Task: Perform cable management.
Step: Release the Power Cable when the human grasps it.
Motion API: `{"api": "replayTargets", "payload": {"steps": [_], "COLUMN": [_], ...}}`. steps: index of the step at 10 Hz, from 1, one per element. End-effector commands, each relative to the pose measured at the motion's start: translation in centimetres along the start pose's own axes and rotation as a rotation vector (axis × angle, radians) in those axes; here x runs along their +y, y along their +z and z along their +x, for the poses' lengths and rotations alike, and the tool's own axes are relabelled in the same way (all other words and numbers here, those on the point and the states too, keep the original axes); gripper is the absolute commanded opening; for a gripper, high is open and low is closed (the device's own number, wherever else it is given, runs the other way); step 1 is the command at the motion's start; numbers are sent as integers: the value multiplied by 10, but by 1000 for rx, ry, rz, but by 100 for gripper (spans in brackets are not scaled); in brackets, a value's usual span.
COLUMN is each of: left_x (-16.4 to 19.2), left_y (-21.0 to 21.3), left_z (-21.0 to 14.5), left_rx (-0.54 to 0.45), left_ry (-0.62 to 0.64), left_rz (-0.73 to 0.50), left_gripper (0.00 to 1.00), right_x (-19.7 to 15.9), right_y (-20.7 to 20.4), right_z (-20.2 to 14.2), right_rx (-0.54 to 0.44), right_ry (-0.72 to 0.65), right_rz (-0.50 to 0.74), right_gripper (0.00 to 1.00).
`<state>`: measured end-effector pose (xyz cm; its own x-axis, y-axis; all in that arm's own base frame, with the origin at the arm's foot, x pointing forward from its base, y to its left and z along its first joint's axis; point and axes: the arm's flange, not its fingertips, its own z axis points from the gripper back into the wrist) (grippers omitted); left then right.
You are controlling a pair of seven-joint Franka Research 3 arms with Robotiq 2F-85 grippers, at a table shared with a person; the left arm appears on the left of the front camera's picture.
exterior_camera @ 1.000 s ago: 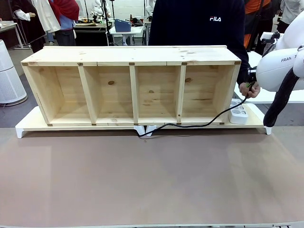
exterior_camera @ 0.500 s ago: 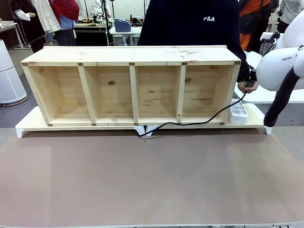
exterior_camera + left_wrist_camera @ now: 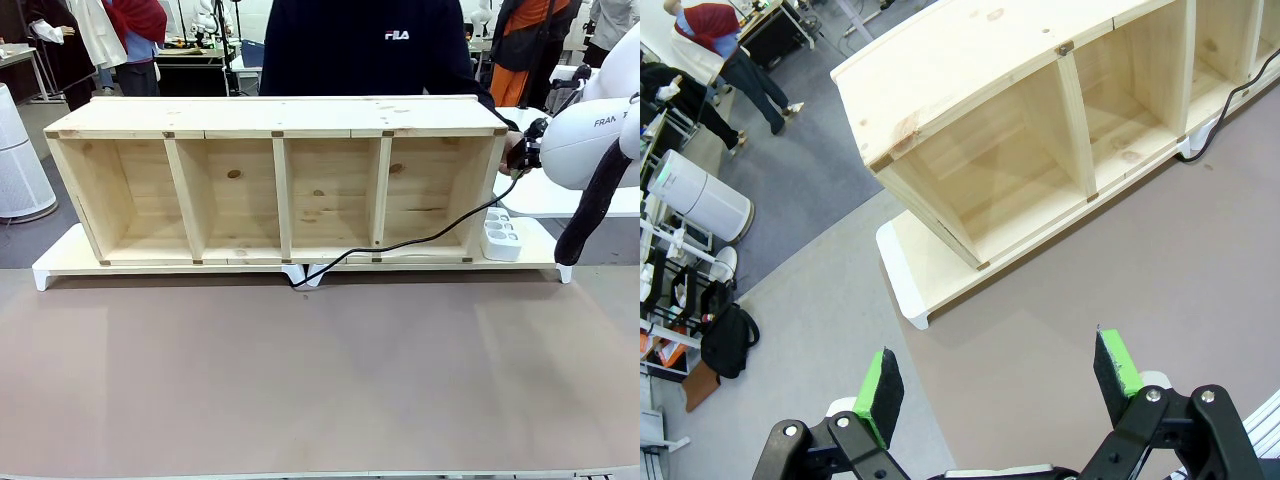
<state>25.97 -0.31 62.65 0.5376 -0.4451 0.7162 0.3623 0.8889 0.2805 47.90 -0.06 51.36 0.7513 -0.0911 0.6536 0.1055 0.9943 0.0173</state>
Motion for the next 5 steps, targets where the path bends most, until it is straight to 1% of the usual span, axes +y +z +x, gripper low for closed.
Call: {"api": "replayTargets", "payload": {"steps": [1, 5], "left_x": [0, 0], "left_y": [0, 0], "left_z": [0, 0], "left_rx": [-1, -1], "left_ry": [0, 0], "left_rz": [1, 1], "left_gripper": [100, 100], "right_x": [1, 1], "right_y": [-1, -1], "right_z": [-1, -1], "right_rx": [3, 3], "right_ry": [9, 9], "right_rz": [-6, -6], "right_gripper": [100, 100]}}
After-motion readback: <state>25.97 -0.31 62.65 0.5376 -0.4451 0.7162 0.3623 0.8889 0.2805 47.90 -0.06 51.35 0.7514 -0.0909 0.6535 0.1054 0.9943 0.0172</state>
